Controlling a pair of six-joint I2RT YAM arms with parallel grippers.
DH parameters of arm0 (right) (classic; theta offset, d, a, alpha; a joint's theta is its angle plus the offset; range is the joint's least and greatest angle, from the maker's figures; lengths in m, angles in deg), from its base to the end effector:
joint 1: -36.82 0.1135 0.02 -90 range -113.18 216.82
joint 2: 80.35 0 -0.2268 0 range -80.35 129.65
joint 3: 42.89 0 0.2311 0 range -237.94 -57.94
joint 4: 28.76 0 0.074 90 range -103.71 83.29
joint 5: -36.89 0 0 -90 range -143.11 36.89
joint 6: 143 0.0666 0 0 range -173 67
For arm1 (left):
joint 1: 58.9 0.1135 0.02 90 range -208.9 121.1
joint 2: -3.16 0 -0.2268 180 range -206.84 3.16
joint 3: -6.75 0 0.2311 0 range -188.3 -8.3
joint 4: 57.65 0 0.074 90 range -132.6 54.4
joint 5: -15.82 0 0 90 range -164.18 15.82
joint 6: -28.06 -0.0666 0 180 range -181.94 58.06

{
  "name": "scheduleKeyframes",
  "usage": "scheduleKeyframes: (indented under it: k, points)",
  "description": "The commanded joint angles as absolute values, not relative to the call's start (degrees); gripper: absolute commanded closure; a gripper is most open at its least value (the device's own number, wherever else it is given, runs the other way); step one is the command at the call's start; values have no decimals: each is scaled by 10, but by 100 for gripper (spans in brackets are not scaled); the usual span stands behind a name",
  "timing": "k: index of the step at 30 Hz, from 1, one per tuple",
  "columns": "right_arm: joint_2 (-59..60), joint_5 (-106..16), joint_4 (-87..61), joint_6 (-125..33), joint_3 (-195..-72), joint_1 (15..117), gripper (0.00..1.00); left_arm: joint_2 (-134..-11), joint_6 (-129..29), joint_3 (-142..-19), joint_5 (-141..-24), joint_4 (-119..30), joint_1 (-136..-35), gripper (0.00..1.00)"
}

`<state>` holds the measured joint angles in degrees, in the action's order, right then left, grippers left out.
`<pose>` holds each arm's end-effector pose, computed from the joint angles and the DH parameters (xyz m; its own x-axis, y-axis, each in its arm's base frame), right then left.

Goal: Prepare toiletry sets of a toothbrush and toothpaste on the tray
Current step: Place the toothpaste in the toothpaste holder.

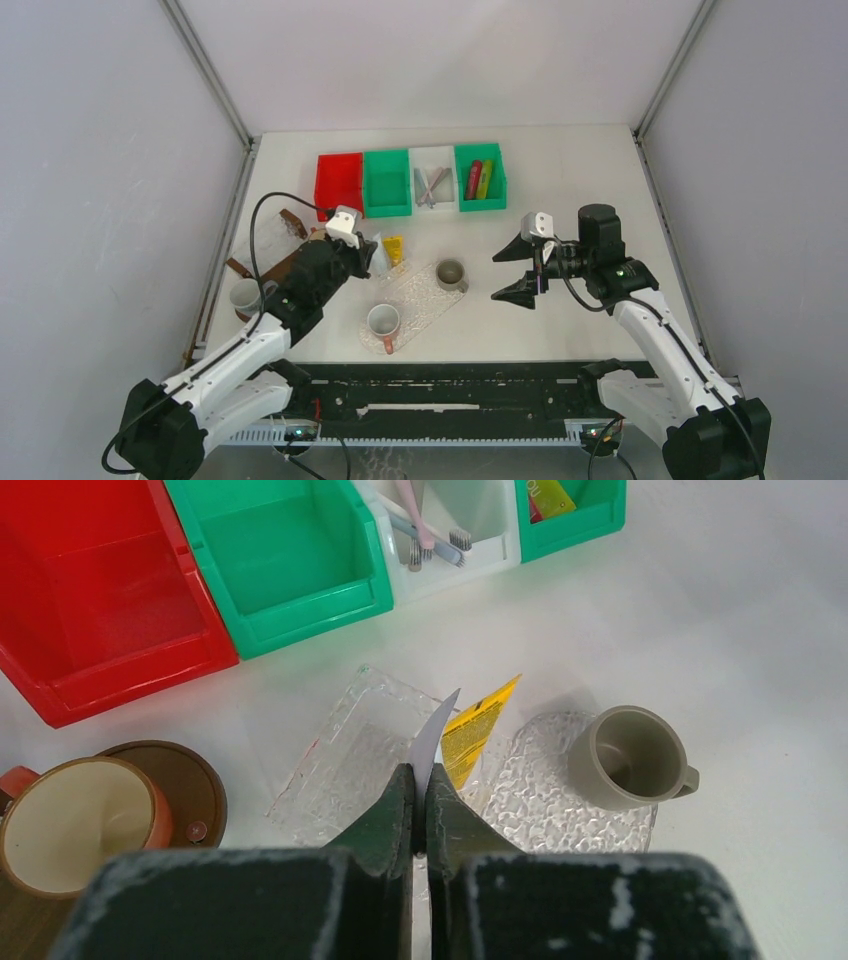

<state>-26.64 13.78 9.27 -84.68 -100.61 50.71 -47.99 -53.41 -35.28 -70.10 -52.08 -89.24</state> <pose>0.1788 0.1073 0.2564 -0.0241 -0.2183 -0.9756 -0.9952 0.0980 0.0026 0.2110 -0.1180 0.2179 -0.2824 -0.0062 -0.9593 0.4071 0.9047 -0.1256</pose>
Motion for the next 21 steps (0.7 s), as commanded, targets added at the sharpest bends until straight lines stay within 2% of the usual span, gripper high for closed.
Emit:
scheduleKeyframes:
  k: [1, 9, 18, 21]
  points:
    - [-267, 142, 91, -855, -1017, 504, 12, -475, -544, -348, -709, -570, -890, 93]
    - [-268, 142, 89, -853, -1017, 503, 12, -467, -529, -353, -726, -548, -890, 79]
    - [-270, 144, 89, -851, -1017, 500, 12, -451, -510, -371, -735, -509, -889, 72]
    - [-272, 145, 87, -849, -1017, 498, 12, -430, -496, -386, -730, -478, -889, 63]
